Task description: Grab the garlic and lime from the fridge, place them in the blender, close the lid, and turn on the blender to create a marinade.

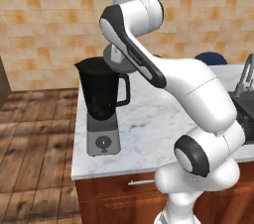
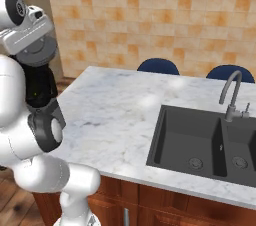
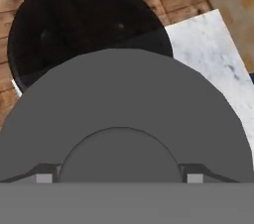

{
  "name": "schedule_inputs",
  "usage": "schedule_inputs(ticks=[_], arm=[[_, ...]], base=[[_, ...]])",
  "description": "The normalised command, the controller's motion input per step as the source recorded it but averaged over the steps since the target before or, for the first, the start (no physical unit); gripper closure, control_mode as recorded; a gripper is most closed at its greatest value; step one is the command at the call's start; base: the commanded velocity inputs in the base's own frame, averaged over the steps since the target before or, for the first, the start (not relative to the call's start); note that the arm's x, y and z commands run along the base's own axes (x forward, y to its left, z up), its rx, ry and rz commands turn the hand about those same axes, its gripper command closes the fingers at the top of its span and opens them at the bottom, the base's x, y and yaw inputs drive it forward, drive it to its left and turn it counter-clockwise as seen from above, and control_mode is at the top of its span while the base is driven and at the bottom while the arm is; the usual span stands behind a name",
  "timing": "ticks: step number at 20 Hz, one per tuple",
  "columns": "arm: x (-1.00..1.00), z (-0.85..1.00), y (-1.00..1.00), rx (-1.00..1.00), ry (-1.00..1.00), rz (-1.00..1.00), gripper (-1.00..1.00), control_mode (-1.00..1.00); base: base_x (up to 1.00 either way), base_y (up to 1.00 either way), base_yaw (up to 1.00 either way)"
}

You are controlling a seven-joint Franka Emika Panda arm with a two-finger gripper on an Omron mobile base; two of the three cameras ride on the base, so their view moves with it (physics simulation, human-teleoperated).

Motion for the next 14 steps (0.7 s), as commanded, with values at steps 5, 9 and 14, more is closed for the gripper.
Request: schedule_inputs(ticks=[5,9,14], arm=[[0.32,0.01,0.46,-0.08,0.21,0.19,1.00,-1.00],[0.41,0.00,0.49,-0.01,0.22,0.23,1.00,-1.00],[0.30,0.00,0.38,-0.02,0.15,0.21,1.00,-1.00]], base=[[0.00,0.00,0.00],[0.00,0.00,0.00],[0.00,0.00,0.00]])
